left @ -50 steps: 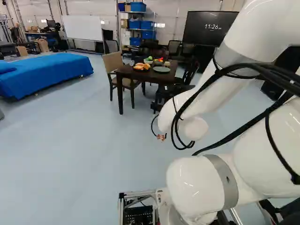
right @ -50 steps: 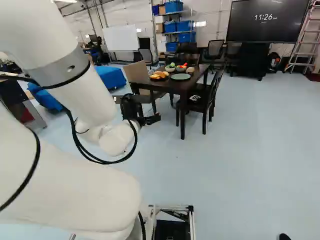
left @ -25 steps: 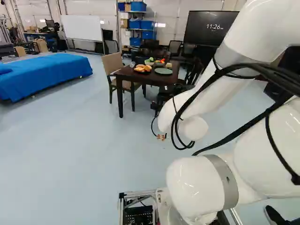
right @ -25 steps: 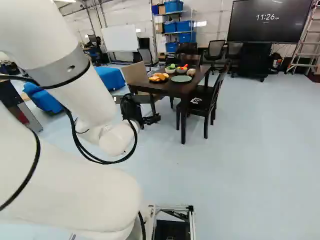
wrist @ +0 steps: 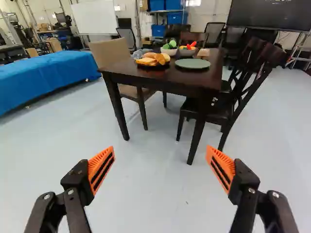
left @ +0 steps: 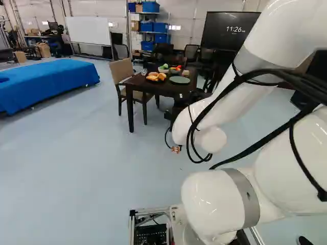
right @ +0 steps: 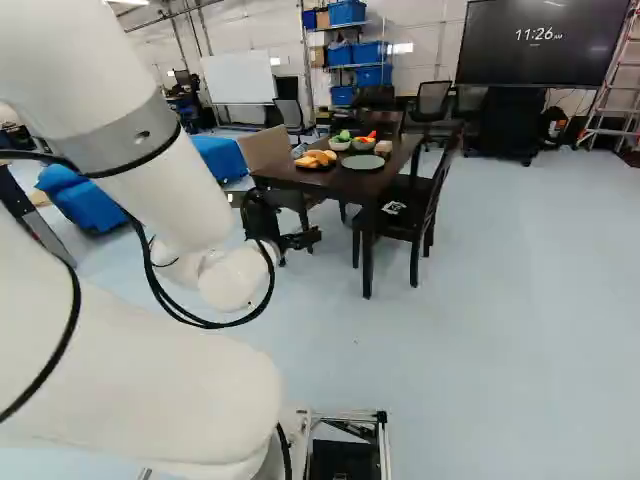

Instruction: Move the croissant to the empty plate

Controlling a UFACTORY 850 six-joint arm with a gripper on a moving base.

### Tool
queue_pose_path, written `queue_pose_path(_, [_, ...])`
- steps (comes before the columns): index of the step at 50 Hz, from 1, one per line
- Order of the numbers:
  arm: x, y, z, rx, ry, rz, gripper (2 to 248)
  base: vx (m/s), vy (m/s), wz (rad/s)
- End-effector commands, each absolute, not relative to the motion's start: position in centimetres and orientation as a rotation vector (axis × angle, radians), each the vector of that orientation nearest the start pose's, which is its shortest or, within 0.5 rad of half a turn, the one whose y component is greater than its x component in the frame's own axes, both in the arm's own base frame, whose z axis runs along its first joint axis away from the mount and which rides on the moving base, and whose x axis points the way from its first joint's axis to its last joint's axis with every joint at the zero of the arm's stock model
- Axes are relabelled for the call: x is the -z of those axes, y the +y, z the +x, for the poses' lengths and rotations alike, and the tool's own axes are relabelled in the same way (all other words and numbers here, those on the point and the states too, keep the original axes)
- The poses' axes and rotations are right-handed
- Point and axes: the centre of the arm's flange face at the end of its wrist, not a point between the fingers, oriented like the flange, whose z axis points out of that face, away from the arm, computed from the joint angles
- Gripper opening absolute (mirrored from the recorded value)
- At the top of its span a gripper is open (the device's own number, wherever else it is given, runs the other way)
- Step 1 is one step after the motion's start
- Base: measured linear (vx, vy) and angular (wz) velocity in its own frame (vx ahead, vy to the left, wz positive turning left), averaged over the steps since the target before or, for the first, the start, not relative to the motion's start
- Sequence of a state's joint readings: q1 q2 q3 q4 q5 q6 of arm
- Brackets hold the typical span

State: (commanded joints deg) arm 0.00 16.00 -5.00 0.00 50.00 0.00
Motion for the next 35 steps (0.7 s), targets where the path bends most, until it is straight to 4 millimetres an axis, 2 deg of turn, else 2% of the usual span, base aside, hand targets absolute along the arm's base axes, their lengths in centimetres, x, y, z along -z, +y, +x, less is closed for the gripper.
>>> queue_pose_path(35, [-36.56,0.00,27.03,1.824,0.000,-2.558,247,0.181,0.006,-0.004])
